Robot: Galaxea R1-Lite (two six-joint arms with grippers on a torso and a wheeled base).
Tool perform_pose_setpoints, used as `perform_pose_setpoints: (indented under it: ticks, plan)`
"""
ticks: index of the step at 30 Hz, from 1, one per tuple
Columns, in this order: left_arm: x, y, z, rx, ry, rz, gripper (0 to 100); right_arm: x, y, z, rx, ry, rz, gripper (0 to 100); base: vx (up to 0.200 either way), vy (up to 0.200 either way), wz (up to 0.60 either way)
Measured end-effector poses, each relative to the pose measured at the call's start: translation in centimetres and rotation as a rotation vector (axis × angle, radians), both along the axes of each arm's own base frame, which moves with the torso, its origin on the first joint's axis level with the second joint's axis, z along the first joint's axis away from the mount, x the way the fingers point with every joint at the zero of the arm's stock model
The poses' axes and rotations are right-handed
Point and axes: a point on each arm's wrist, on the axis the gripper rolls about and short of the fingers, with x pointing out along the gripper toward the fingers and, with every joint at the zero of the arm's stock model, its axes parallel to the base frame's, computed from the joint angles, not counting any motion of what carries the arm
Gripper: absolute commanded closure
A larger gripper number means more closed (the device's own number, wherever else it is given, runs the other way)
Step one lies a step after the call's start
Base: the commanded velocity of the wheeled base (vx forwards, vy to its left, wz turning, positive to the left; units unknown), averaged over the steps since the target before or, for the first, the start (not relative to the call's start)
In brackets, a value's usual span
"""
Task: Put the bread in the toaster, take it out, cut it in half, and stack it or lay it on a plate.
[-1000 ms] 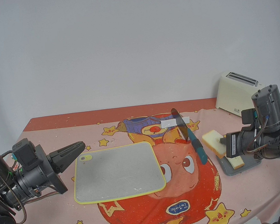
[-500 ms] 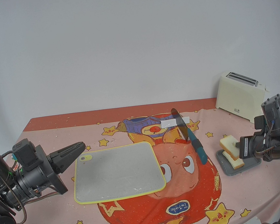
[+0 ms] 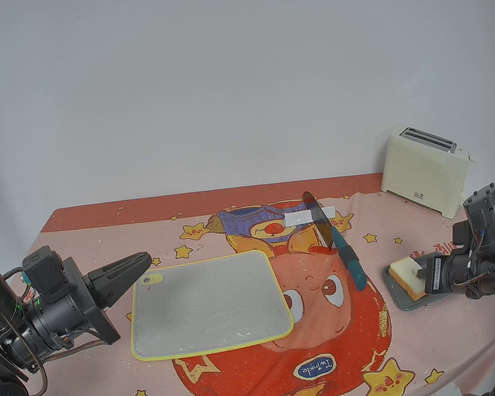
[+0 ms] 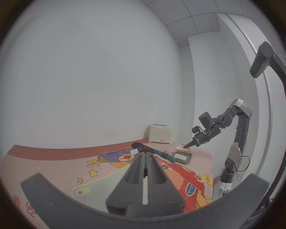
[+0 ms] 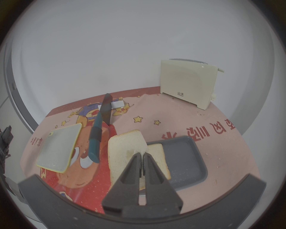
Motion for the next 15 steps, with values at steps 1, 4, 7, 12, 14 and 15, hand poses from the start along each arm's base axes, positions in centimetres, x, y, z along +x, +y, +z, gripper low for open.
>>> perform_pose_setpoints:
  ticks: [1, 4, 7, 12, 14, 15]
  plan:
    - [0.0, 0.0, -0.1, 0.001, 0.004, 0.0, 100, 0.0, 0.0, 0.0, 0.0, 0.0, 0.0, 100, 0.0, 0.0, 0.0]
    - [0.2, -0.1, -0.3, 0.006, 0.015, -0.001, 100, 0.1, -0.2, 0.0, -0.001, 0.001, -0.011, 100, 0.0, 0.0, 0.0]
    - [0.2, -0.1, -0.5, 0.009, 0.022, -0.001, 100, 0.5, -0.4, 0.2, 0.009, -0.01, -0.021, 100, 0.0, 0.0, 0.0]
    - [0.3, -0.1, -0.6, 0.011, 0.027, -0.001, 100, 1.2, -0.4, 0.2, 0.021, -0.041, -0.033, 100, 0.0, 0.0, 0.0]
    - [0.3, -0.1, -0.6, 0.011, 0.029, -0.001, 100, 1.4, -0.5, 0.0, 0.018, -0.039, -0.04, 100, 0.0, 0.0, 0.0]
    - [0.3, -0.2, -0.6, 0.012, 0.029, -0.002, 100, 1.5, -0.5, -0.1, 0.014, -0.033, -0.041, 100, 0.0, 0.0, 0.0]
